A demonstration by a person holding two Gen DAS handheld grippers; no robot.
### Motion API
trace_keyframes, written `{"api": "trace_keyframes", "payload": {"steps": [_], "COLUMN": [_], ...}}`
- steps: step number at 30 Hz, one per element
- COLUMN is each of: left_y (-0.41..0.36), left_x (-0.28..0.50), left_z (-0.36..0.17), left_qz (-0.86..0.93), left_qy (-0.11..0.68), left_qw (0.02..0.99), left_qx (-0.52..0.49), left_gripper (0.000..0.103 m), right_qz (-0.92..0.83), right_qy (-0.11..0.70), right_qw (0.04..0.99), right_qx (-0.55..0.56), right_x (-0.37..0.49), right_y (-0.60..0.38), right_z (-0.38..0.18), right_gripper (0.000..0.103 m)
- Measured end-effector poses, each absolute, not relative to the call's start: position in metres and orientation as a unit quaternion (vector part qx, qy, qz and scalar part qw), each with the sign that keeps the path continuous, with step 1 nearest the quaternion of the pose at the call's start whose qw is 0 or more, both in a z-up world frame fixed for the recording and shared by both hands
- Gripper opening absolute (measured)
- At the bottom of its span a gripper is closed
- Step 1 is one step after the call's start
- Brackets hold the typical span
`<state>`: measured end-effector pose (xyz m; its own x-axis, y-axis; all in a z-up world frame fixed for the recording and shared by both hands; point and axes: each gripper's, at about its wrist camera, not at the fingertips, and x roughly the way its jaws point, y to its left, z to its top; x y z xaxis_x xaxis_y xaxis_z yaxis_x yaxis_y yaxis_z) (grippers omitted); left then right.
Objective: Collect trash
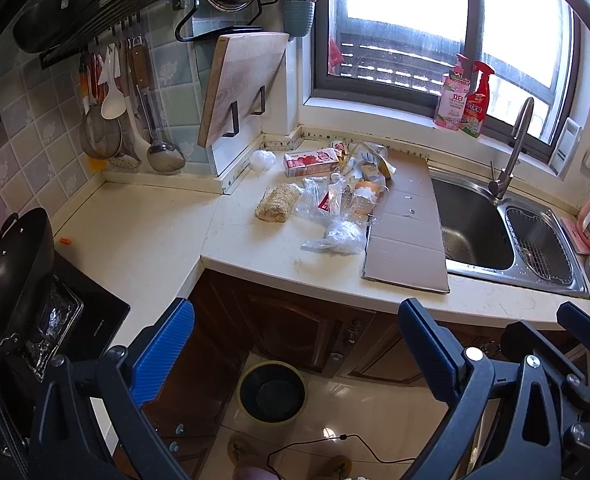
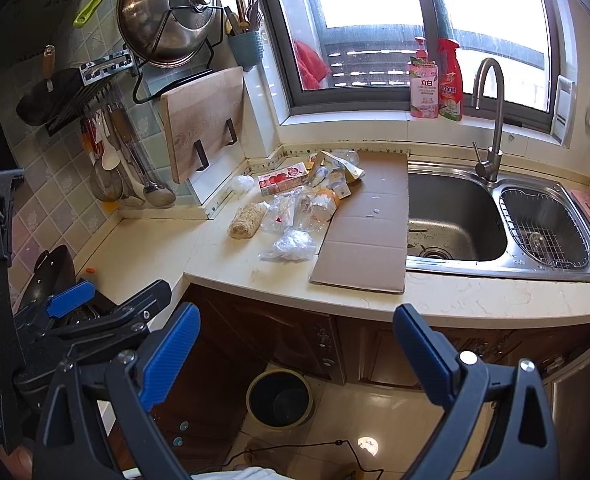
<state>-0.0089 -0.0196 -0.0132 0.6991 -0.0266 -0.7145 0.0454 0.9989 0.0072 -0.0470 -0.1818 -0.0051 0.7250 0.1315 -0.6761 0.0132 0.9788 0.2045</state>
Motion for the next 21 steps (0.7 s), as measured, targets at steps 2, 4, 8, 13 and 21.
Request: {"api": "trace_keyframes", "payload": {"steps": [2,4,8,13,21], "left_y": [-0.021,-0.021,-0.018,-0.016,-0.014], "left_x": [-0.013,-0.016,-0.018,-0.019,-0.019], "left_z": [-0.015,-0.015,-0.013,-0.009,-0.007], "left_qz": [-0.018,-0.018,-0.022,-0.021,-0.019], "left_qy": [0.388,0.389,0.396,0.395,0.398], "left_qw": [0.922,0.921,0.918,0.918,0.917], "left_qx": [0.014,0.014,0.009,0.004,0.004], "left_gripper": [0.1,0.1,0.1,0.101,0.101], "right_qz": [0.032,0.033,0.036,0.036,0.042], "right_qy": [0.371,0.371,0.371,0.368,0.368], "right_qw": [0.923,0.923,0.922,0.924,0.923], "right_qx": [0.1,0.102,0.104,0.101,0.104], "right_x": [-0.049,-0.053,-0.058,-0.058,-0.064], "right_y": [-0.18,-0.18,-0.181,-0.181,-0.18], "right_z": [-0.008,-0.01,-0.009,-0.009,-0.009], "right_gripper": [0.098,0.098,0.098,0.098,0.094]}}
